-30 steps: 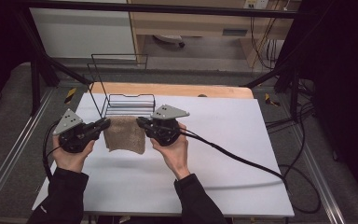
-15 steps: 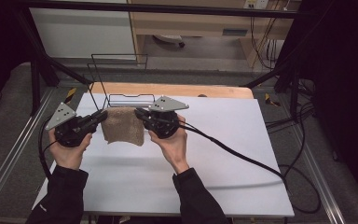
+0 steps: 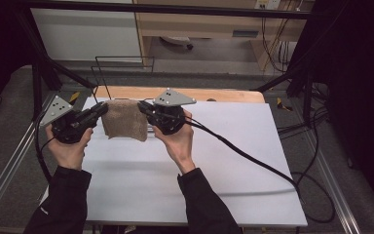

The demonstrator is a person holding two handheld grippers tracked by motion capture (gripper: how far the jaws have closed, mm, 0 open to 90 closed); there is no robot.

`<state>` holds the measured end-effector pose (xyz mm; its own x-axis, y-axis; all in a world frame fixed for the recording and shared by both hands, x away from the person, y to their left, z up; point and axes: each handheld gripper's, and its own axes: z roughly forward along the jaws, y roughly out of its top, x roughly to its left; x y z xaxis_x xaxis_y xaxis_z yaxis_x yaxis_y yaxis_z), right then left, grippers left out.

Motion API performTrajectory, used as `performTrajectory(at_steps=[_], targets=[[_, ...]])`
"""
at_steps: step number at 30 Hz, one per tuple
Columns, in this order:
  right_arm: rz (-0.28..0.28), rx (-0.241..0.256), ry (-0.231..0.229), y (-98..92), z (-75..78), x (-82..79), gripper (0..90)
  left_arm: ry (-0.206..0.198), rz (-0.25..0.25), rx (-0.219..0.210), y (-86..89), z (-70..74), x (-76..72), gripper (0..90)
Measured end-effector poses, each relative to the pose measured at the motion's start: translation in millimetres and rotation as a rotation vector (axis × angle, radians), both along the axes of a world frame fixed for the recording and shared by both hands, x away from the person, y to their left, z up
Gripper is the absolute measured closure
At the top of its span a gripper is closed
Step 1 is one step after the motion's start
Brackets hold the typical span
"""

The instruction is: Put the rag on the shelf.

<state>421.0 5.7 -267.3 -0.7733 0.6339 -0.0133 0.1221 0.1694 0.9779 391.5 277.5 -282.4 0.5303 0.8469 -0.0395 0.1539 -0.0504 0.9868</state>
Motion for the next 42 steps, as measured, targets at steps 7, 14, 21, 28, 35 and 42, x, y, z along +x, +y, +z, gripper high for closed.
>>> performTrajectory(at_steps=[7,14,21,28,35,42], targets=[[-0.01,0.005,-0.025,2.6,8.5,4.1,86.3,-0.023,0.013,-0.011,1.2,9.1,3.6,84.0],[-0.013,0.02,-0.047,4.7,18.7,7.8,86.3,-0.051,0.023,-0.027,2.7,19.7,7.4,84.1],[-0.018,0.03,-0.067,7.4,30.0,10.9,86.3,-0.068,0.031,-0.029,4.4,31.6,13.5,84.0],[-0.031,0.04,-0.087,10.2,41.4,17.0,86.3,-0.082,0.033,-0.039,6.4,43.8,19.7,84.0],[-0.042,0.052,-0.105,12.9,54.7,23.8,86.3,-0.1,0.043,-0.045,7.1,56.6,26.2,84.0],[-0.052,0.053,-0.116,16.0,66.0,31.7,86.3,-0.113,0.054,-0.042,7.9,67.1,33.4,84.1]])
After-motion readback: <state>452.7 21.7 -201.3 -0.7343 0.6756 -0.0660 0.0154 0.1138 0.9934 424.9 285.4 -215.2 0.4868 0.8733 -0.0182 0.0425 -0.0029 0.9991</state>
